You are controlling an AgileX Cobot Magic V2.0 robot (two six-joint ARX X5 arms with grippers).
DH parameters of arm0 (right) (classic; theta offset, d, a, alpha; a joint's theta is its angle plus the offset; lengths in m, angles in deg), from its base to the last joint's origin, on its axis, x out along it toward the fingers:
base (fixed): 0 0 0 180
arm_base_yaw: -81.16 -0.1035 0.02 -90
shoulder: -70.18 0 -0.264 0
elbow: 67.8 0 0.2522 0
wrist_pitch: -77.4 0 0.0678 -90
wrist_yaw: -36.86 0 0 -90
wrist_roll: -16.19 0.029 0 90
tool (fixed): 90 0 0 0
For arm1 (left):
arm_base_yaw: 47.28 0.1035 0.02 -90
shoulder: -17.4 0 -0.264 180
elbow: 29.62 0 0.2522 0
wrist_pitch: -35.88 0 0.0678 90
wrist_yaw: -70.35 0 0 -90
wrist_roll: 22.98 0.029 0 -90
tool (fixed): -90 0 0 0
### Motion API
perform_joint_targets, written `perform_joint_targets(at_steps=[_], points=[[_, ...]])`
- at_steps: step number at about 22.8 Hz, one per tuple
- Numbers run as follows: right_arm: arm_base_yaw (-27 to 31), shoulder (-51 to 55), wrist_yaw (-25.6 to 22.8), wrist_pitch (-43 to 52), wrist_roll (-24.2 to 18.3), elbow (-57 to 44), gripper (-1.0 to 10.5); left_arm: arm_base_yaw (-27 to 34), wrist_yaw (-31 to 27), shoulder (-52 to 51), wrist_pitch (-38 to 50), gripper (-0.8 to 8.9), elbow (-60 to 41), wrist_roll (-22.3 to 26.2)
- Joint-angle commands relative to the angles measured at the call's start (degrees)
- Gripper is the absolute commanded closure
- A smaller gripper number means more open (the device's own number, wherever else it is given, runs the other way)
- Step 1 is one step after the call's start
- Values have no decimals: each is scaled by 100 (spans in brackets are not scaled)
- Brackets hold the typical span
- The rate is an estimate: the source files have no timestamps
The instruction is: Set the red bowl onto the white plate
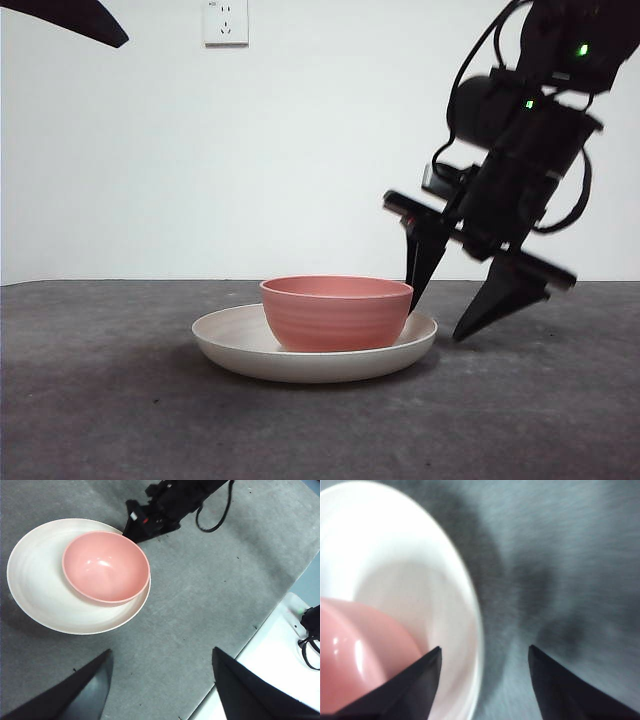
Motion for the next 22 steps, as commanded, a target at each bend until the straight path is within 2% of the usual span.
perform_joint_targets(at_steps=[1, 6, 10, 13, 22], points=[[-13, 669, -269, -76, -365, 133, 666, -44, 22, 55, 33, 501, 52, 48], [-133, 2382, -278, -1027, -1270, 133, 667, -44, 22, 55, -11, 502, 52, 50], [-466, 3554, -273, -2109, -1770, 127, 667, -44, 22, 55, -42, 502, 52, 50], [-756, 4089, -275, -2498, -1775, 0, 667, -44, 22, 55, -46, 502, 52, 50], [-1394, 5344, -229, -2022, -1532, -1469, 667, -44, 22, 55, -61, 502, 52, 50]])
